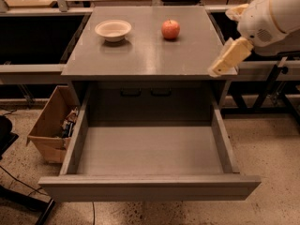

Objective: Place apple into top drawer

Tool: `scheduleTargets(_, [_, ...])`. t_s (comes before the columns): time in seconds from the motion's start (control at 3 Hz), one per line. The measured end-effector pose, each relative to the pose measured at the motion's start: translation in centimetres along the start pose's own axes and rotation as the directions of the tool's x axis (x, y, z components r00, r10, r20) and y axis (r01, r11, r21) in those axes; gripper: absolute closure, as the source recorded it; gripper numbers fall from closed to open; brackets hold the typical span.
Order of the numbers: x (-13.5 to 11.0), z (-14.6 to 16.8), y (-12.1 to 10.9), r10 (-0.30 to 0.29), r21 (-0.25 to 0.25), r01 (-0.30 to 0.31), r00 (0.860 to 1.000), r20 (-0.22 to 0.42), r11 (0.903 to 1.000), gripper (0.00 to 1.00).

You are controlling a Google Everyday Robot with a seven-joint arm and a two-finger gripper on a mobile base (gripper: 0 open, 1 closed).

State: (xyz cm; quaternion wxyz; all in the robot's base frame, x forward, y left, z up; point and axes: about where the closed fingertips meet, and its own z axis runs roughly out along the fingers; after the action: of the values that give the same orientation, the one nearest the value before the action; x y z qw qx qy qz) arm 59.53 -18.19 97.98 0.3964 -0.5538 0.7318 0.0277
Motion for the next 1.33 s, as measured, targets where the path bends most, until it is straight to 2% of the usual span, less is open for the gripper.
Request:
scheduleTargets(0.33, [-1.3, 3.7, -3.6, 0.091, 0.062, -0.104, 0.978, 0.185, 0.9926, 0.0])
scheduleTargets(0.67, [-2.0, 4.4, -5.9, 0.108, 0.132, -0.143, 0.963, 0.247, 0.9809, 0.0])
scheduleTargets(1.0, [-2.1, 4.4, -6.0, 0.106, 0.135, -0.143, 0.963, 0.248, 0.9805, 0.0])
scheduleTargets(1.33, [-2.5, 6.5, -7.8, 0.108, 0.137, -0.157, 0.944, 0.311, 0.9781, 0.0])
